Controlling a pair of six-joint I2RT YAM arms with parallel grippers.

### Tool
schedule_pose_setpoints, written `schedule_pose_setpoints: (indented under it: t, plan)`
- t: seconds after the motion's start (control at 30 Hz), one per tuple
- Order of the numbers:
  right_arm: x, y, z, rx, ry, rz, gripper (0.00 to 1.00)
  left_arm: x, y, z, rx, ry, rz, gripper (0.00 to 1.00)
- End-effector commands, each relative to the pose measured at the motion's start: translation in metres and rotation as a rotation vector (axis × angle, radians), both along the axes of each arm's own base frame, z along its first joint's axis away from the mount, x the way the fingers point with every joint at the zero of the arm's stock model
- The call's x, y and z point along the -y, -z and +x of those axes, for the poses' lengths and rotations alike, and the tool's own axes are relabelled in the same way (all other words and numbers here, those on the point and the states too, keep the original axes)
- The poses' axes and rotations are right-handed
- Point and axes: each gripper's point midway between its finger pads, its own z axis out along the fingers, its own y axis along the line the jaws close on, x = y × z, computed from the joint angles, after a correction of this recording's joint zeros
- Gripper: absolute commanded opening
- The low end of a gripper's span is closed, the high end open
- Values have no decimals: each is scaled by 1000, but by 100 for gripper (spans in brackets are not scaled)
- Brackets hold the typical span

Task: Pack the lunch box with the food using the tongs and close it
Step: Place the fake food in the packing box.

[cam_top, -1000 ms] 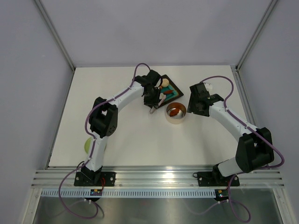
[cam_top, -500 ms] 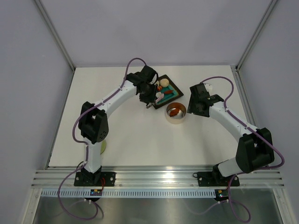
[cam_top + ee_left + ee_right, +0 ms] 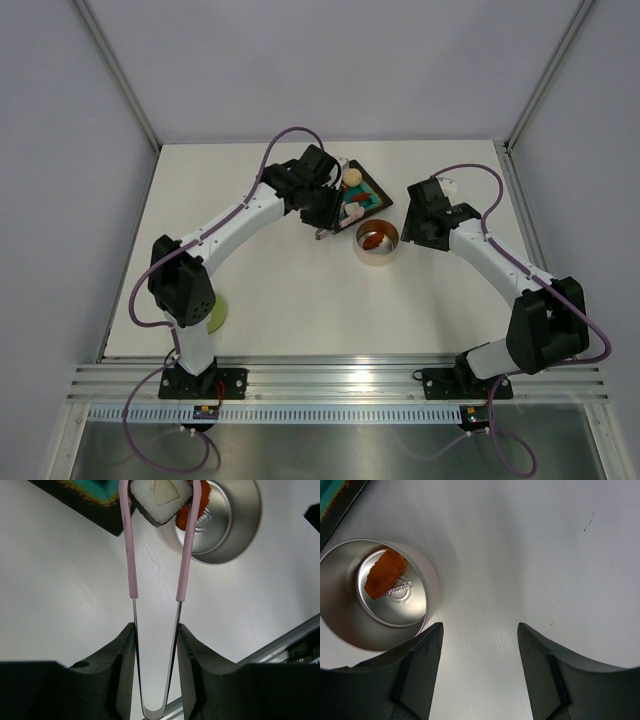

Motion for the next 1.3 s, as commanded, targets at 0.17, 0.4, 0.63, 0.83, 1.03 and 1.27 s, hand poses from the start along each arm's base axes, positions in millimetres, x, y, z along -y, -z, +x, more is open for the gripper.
schedule_pose_setpoints:
  t: [0.17, 0.4, 0.63, 0.83, 1.03, 1.27]
  plan:
    - [11, -23, 6, 88, 61, -4, 69, 43, -42, -40, 73, 175, -105, 0]
    - [33, -37, -2, 134, 117, -19, 69, 62, -20, -45, 32, 211, -95, 0]
    - [46, -40, -9, 140, 140, -35, 69, 73, -2, -49, -8, 239, -89, 9]
    - [46, -36, -11, 134, 141, -29, 69, 75, 7, -51, -22, 242, -73, 18]
    - [46, -35, -11, 133, 140, -25, 69, 75, 9, -51, -24, 244, -69, 31]
    - [45, -32, -13, 122, 138, -18, 70, 76, 12, -50, -29, 243, -65, 34]
